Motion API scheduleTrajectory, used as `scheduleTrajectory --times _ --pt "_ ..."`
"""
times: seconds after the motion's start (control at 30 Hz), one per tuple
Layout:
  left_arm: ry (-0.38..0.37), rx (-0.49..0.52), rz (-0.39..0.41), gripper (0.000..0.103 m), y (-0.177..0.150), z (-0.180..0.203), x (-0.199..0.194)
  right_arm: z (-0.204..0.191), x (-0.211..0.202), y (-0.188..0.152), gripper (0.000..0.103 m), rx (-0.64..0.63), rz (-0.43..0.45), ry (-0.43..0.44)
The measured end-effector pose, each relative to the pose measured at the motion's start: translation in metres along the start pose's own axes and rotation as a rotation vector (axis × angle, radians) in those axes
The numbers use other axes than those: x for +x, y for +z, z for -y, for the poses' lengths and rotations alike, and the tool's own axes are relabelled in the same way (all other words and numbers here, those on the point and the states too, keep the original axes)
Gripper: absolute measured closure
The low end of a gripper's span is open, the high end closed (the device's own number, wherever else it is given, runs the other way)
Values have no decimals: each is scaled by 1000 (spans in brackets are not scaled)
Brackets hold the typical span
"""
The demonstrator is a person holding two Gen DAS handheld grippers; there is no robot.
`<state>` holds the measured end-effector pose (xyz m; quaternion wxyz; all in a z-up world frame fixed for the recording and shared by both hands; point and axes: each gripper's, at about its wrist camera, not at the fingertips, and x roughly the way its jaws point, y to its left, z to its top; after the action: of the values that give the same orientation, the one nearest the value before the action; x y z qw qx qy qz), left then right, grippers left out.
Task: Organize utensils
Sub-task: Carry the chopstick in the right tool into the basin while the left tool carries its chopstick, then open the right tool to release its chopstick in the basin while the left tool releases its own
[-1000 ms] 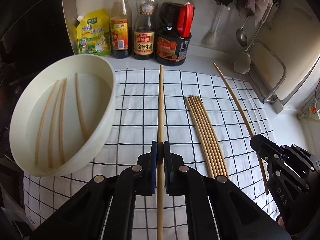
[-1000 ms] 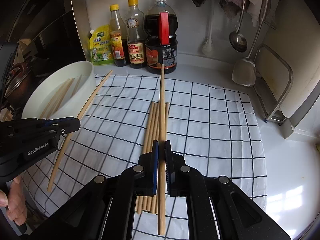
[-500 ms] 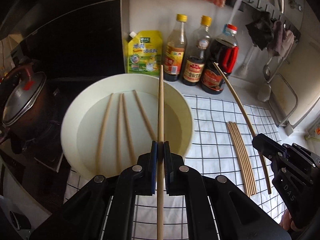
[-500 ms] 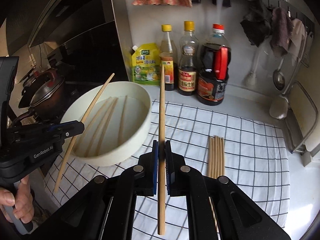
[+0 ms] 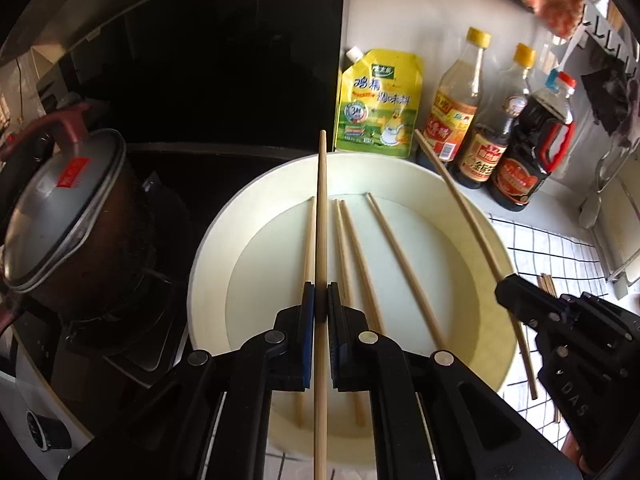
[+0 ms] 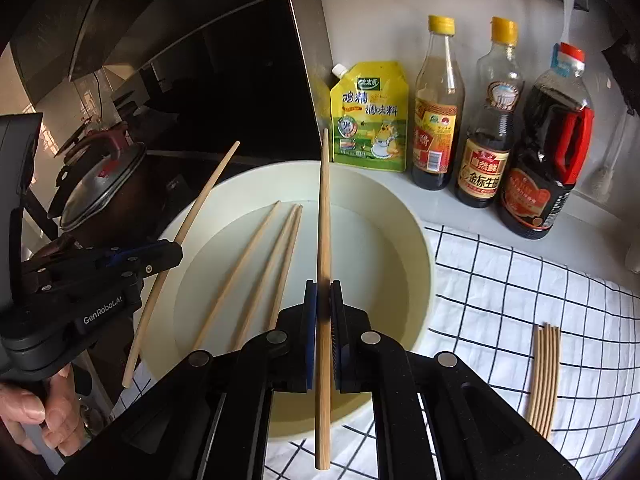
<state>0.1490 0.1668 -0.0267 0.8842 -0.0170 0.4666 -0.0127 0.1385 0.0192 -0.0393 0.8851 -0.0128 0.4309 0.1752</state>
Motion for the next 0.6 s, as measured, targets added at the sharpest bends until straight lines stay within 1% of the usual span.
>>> scheduleTrajectory --times 0.1,0.27,0.4,0.6 --pt "-17 3 -23 96 3 -1 17 -2 24 0 97 25 -50 -7" --pt "-41 11 -67 96 4 -4 39 -3 49 -1 97 62 -101 -22" --pt "-48 15 -108 96 0 -5 54 -5 62 -3 97 66 -132 -30" --pt "-46 14 -141 95 -3 -9 69 -1 71 -4 96 75 -155 -39"
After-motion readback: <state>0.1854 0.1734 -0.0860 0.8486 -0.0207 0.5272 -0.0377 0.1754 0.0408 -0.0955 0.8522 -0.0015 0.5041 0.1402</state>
